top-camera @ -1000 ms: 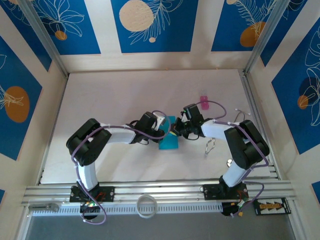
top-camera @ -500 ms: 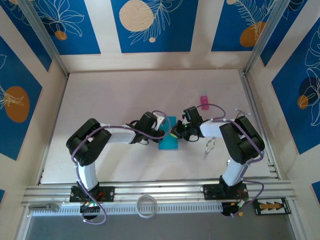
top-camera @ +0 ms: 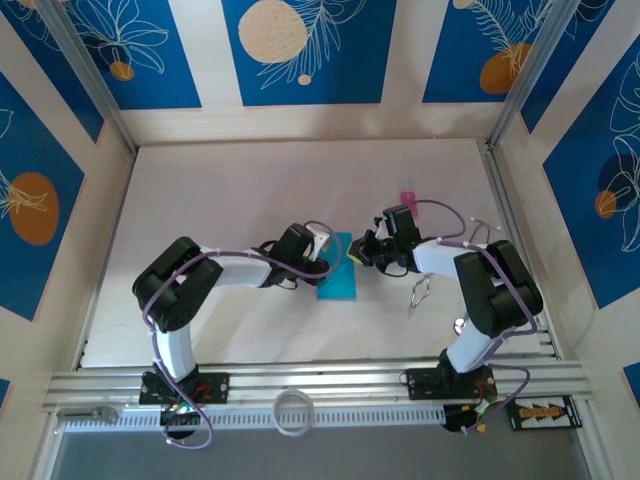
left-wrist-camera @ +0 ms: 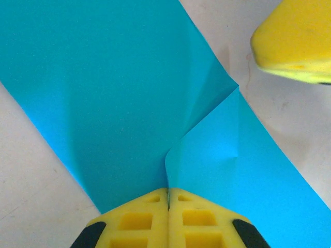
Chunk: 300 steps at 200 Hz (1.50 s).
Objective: Fold a paper plane with a square sheet of paper (pick it up from the middle)
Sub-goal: Fold the triangle a second time at the center of the table.
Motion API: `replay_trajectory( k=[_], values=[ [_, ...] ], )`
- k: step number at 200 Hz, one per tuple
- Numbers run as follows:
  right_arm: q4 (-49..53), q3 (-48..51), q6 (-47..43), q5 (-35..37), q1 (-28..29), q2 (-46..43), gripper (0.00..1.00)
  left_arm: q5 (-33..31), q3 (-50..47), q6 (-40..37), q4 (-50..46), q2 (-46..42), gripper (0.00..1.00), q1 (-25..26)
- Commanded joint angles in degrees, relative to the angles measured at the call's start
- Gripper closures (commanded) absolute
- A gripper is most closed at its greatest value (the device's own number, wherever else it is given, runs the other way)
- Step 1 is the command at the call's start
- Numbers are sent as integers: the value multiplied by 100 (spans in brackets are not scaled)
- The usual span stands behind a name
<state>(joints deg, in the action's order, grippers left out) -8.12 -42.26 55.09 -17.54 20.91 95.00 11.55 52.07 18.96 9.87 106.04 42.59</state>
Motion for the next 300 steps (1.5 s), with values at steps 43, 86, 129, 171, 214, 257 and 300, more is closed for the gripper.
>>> replay_trajectory(
  k=[43,86,129,171,214,257,300],
  values=[
    [252,-114,-49,146,424,596,97,-135,-87,-121,-662,102,100,-61],
    [500,-3,-77,431,379,634,97,-236,-57,-112,-712,25,100,-61],
    [460,51,-190,324,344,728,98,-407,200,135,-1069,-347,81,-66],
    [546,14,-209,327,304,692,98,-481,381,475,-1591,-933,69,-160],
    [607,-22,-227,302,285,669,98,1162,559,746,-1659,-1045,82,-233],
    [562,34,-210,267,285,662,98,2450,782,1043,-1555,-549,98,-198],
    [575,34,-227,213,291,707,98,2461,994,1048,-1894,-126,98,-183]
  ],
)
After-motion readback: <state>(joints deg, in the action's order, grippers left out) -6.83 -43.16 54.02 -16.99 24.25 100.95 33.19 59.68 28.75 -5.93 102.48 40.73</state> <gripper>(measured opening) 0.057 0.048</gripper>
